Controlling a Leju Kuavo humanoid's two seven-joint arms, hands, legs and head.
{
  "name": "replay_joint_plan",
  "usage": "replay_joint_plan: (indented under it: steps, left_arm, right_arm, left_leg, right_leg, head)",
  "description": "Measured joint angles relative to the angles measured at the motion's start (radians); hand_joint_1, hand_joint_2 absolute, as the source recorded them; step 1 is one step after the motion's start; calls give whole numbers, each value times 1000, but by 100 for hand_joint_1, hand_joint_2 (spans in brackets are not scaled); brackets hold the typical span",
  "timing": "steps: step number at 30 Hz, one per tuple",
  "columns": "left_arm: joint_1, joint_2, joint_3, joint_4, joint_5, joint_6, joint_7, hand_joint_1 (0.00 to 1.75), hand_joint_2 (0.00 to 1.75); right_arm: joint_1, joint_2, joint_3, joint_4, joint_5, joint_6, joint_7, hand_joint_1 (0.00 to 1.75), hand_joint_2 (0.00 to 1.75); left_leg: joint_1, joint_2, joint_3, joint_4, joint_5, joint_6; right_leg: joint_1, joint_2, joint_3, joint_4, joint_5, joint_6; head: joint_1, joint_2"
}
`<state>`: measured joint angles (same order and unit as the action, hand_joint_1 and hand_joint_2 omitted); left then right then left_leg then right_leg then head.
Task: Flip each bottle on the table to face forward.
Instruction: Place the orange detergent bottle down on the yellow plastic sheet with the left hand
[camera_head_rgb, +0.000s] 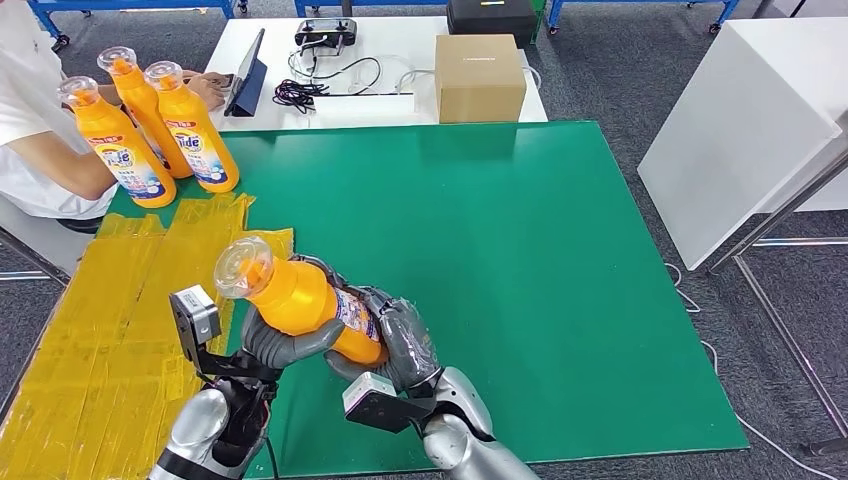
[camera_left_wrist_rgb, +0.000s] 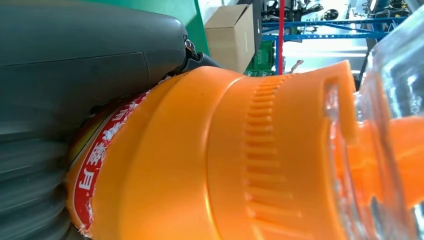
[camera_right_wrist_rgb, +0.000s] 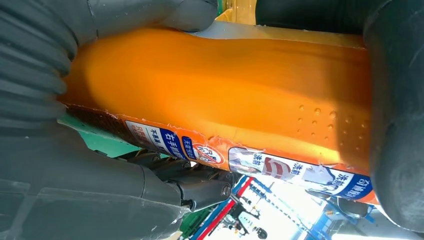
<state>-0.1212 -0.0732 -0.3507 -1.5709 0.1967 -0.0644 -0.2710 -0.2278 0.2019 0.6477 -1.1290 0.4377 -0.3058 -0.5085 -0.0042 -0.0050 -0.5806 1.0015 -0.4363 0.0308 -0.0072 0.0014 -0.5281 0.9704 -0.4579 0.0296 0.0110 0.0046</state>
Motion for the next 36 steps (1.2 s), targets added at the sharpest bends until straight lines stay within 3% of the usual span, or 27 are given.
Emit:
replay_joint_plan:
  steps: [3,4,7,8,13,17,20,23,26,29,36]
  left_arm:
    - [0,0,0,0,3,8,-2,175,175]
    - [0,0,0,0,4,12,-3,175,175]
    - [0,-1,-1,0,5,27,-7,175,175]
    - [0,-1,-1,0,-1,38,-11,175,175]
    - [25,-2,2,-28,-119,148,-39,175,175]
    - [41,4,58,-40,-296,249,-54,175,175]
    - [44,15,100,-44,-580,324,-27,175,175]
    - [34,40,117,-38,-996,372,71,175,175]
    - [-1,81,123,-2,-1327,348,187,175,175]
    - [-45,126,125,66,-1556,300,294,175,175]
    - [-146,188,126,262,-1659,216,351,175,175]
  right_arm:
    - [0,0,2,1,-12,2,0,175,175]
    - [0,0,3,1,-23,4,0,139,175]
    - [3,-1,4,-3,-73,29,-1,8,175]
    - [8,-4,4,-11,-92,41,-1,0,175]
    - [92,-35,-16,-159,-156,103,29,0,175]
    - [193,-69,-58,-360,-168,186,71,0,175]
    - [252,-89,-108,-487,-187,237,69,0,175]
    - [297,-105,-166,-593,-202,270,42,0,175]
    - [331,-114,-227,-669,-227,298,23,0,175]
    - [349,-117,-282,-719,-247,326,13,0,175]
    - [360,-117,-343,-774,-255,344,11,0,175]
  left_leg:
    - [0,0,0,0,0,0]
    - [0,0,0,0,0,0]
    - [0,0,0,0,0,0]
    - [0,0,0,0,0,0]
    - [0,-1,-1,0,0,0]
    - [0,0,-2,0,-1,0]
    - [0,-3,-2,0,0,0]
    - [0,-3,-1,0,0,0]
    - [0,-3,-1,0,0,-1]
    - [0,-3,-1,0,1,-1]
    - [0,-2,-1,0,1,-1]
  right_leg:
    - [0,0,0,0,0,0]
    - [0,0,0,0,0,0]
    - [0,0,0,0,0,0]
    - [0,0,0,0,0,0]
    - [0,0,0,0,0,0]
    - [0,0,-2,0,0,0]
    - [0,-2,-2,0,0,0]
    - [0,-2,-1,0,0,0]
    - [0,-2,-1,0,0,0]
    - [0,-2,-1,0,0,0]
    - [0,-2,-1,0,0,0]
  head:
    - [0,0]
    - [0,0]
    - [0,0]
    - [0,0]
    - [0,0]
    - [0,0]
    - [0,0]
    - [0,0]
    - [0,0]
    - [0,0]
    - [0,0]
